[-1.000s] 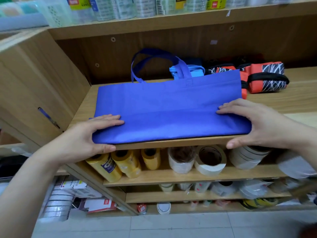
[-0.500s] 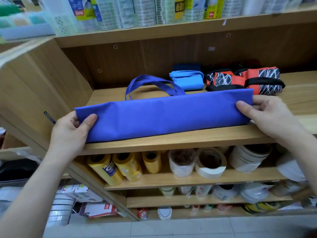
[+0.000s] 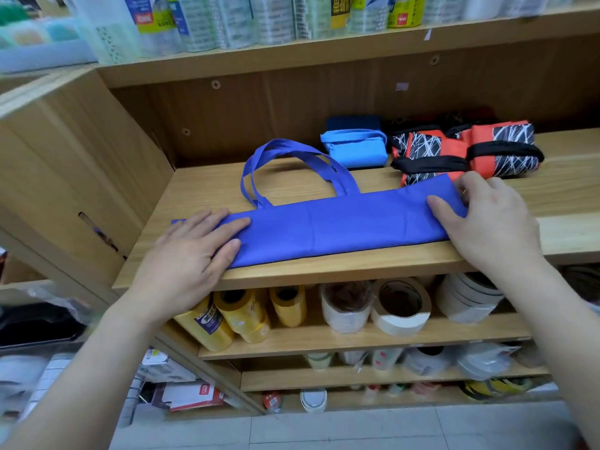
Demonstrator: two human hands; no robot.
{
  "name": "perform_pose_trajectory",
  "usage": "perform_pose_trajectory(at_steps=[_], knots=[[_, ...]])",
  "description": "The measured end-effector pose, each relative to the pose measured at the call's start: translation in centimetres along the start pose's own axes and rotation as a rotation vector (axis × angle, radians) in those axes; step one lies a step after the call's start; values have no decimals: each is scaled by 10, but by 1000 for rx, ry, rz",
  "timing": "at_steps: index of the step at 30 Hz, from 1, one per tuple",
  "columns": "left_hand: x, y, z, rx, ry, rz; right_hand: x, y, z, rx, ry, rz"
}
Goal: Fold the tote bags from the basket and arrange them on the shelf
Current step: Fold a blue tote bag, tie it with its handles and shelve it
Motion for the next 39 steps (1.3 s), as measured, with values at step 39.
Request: perform_pose_trajectory(at_steps=[39], knots=[[10,1,55,-1017,138,258,29,10,-116,555,502,-16]])
Point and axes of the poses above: each hand's wrist, its own x-axis towards the middle knuckle, its own y-axis out of the back of the hand, z = x × y, the point moved 3 cm from there along x, towards the middle knuckle, and after that the axes turned 1 degree about y, right-handed, at the moved point
